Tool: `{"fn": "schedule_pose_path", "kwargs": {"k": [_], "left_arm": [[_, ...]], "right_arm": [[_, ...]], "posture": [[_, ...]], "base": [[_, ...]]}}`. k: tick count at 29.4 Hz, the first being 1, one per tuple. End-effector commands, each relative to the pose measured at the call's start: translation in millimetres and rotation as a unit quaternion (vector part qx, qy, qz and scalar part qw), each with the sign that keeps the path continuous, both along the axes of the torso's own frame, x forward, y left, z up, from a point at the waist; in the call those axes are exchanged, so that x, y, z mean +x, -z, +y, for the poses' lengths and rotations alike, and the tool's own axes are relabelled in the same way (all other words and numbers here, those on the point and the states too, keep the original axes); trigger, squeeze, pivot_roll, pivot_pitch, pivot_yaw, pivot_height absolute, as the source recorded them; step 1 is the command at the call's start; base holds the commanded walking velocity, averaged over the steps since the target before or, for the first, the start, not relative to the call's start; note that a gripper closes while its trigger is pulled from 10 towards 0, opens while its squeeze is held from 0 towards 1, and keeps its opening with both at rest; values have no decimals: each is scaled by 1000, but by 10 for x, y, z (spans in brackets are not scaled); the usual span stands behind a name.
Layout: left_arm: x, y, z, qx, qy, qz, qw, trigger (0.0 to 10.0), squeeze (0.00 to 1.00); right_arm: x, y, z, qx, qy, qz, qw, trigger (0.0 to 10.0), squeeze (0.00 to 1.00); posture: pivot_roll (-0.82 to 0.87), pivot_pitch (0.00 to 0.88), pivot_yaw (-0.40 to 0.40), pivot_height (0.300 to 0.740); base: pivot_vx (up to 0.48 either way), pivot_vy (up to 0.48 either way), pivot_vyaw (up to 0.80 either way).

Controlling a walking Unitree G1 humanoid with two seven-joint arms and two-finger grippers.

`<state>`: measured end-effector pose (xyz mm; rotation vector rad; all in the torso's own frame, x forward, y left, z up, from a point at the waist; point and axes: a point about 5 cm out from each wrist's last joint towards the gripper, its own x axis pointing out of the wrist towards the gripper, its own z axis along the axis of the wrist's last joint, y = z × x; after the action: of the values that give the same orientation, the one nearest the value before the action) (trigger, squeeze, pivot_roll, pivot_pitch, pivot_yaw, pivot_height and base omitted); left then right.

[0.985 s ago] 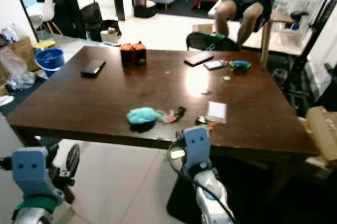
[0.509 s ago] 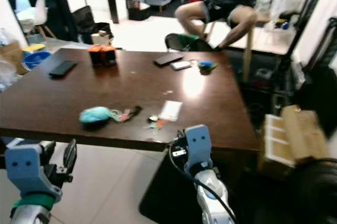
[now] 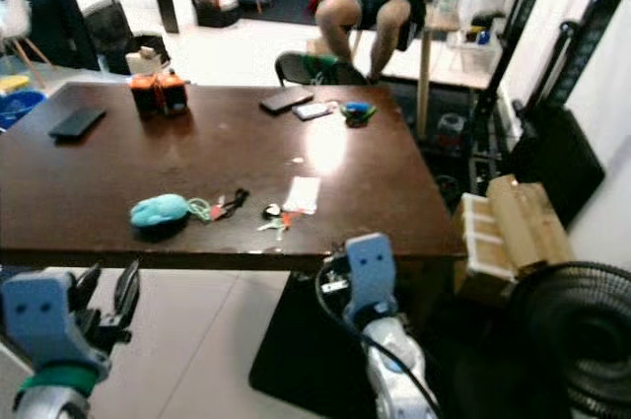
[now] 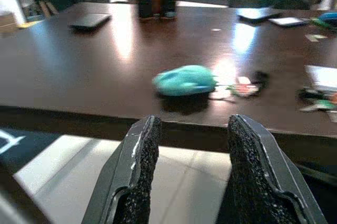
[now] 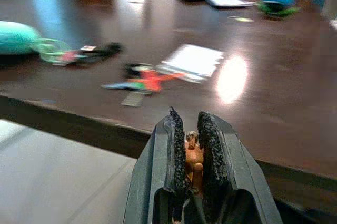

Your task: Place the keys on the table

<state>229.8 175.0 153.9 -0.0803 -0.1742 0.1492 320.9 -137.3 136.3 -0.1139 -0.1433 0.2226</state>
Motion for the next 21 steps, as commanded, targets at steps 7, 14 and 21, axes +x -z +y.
{"fn": "schedule_pose_path", "kwargs": {"k": [7, 14, 21], "left_arm": [[11, 18, -42, 5, 17, 21, 1000, 10000, 0], [69, -104, 45, -1, -4, -1, 1000, 10000, 0], [101, -235, 79, 22, 0, -34, 999, 10000, 0]], "right_arm": [[30, -29, -5, 4, 1, 0, 1000, 10000, 0], [201, -269, -11, 96, 21, -10, 995, 10000, 0], [274, -431, 32, 91, 2, -38, 995, 10000, 0]], "posture": [[-130, 57, 102, 740], [-135, 40, 107, 740], [-137, 41, 115, 740]], "base": [[0, 0, 0], [0, 0, 0], [0, 0, 0]]}}
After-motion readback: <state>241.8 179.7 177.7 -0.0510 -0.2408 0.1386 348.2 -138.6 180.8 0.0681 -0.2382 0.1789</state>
